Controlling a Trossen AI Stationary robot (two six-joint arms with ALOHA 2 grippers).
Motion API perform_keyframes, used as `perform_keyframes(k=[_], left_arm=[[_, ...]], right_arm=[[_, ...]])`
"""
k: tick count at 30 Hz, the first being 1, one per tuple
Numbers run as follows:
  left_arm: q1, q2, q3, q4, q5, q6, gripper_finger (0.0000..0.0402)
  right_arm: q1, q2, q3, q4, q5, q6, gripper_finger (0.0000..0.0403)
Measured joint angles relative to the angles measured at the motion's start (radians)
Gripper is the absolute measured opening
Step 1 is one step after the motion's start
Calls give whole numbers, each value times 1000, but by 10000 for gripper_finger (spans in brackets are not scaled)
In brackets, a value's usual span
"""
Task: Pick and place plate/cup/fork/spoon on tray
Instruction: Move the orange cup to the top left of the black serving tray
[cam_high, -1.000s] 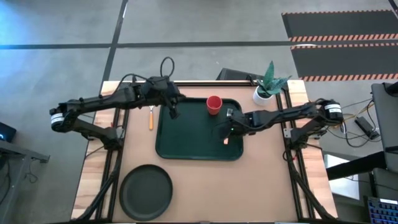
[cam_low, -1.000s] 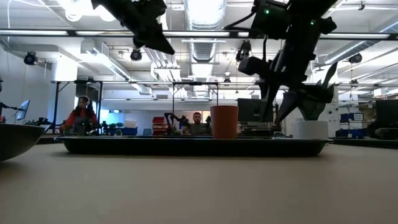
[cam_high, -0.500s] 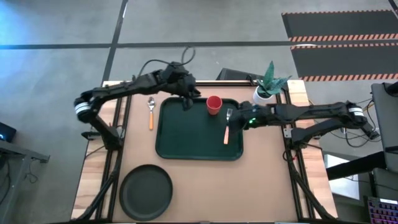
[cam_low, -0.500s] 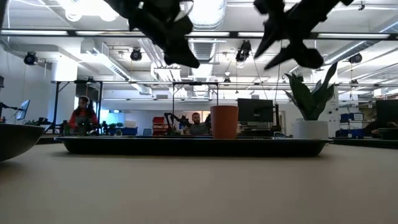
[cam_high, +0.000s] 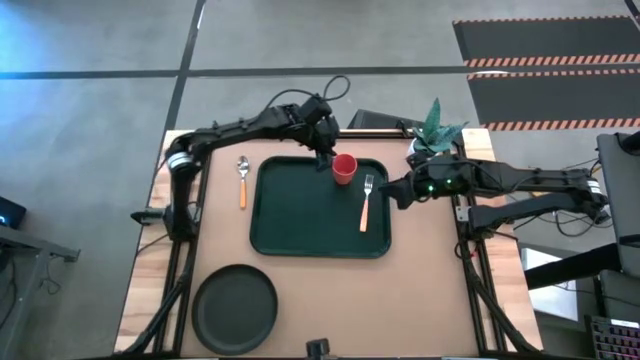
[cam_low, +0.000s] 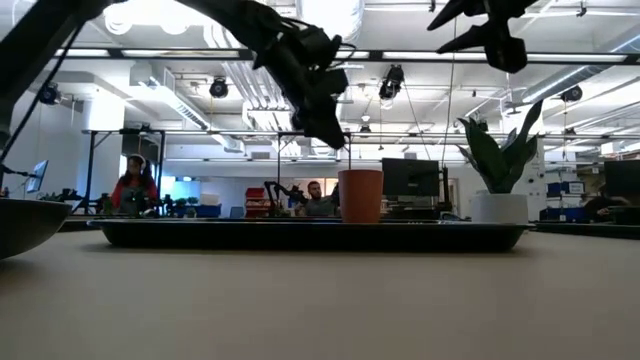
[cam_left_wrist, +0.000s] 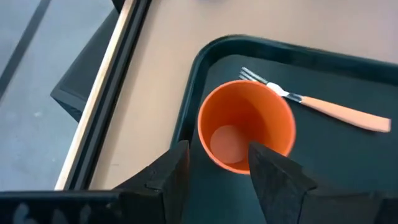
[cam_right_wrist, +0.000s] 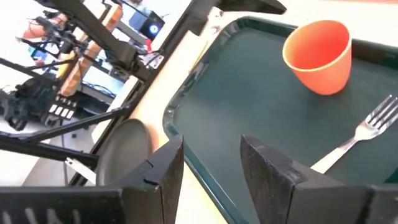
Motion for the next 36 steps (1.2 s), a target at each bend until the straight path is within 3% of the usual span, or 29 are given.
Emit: perform_keyframes(k=[36], left_arm=[[-9, 137, 18, 10, 34, -60, 147]], right_arm=[[0, -11, 0, -8, -18, -68, 139]])
